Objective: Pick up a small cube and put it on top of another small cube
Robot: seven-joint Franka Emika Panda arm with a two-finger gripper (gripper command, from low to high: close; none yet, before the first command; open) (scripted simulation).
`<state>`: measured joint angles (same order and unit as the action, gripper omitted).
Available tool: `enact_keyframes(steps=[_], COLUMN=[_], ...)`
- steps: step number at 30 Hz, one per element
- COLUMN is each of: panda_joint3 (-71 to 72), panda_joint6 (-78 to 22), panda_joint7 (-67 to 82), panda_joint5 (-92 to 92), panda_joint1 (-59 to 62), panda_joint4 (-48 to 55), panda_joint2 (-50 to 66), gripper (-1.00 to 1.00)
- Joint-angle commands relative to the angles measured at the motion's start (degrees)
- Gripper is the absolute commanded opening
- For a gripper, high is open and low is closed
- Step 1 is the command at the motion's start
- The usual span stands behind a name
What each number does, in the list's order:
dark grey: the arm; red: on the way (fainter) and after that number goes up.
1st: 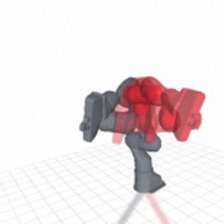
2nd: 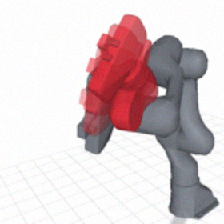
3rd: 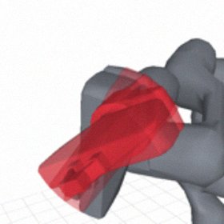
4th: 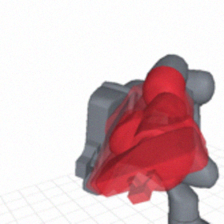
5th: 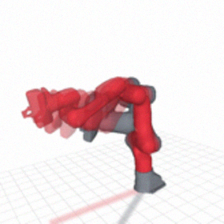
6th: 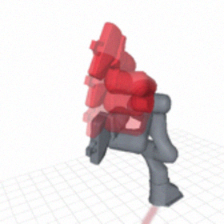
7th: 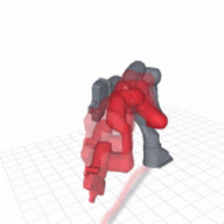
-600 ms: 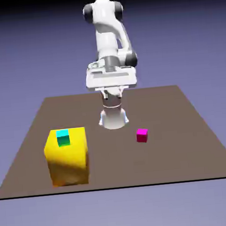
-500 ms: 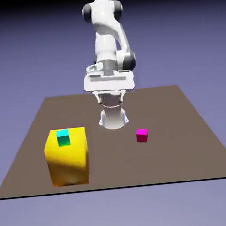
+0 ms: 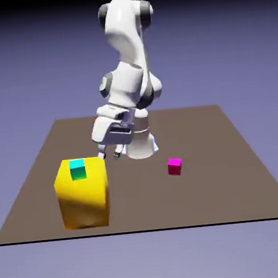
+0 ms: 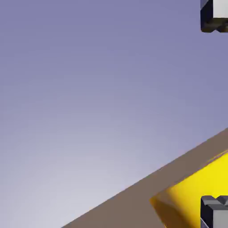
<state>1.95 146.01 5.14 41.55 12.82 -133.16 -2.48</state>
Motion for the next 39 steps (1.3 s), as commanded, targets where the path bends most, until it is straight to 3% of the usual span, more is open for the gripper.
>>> enact_keyframes(steps=[1, 9, 14, 20, 36, 39], panda_joint3=[0.30, 2.40, -3.26, -15.71, -40.76, -42.82], panda_joint6=[-1.25, -7.62, -6.52, -3.60, 4.47, 5.47], panda_joint7=[2.50, 20.35, 24.93, 16.79, -8.73, -7.57], panda_joint5=[2.34, 19.45, 22.19, 10.55, -28.77, -30.38], panda_joint1=[0.80, 12.60, 22.77, 22.75, -6.84, -9.22], panda_joint4=[1.37, 9.27, 6.28, -2.85, -20.62, -21.23], panda_joint2=[1.49, 11.90, 18.39, 21.32, 10.14, 8.79], gripper=[0.00, 0.00, 0.00, 0.00, 0.00, 0.00])
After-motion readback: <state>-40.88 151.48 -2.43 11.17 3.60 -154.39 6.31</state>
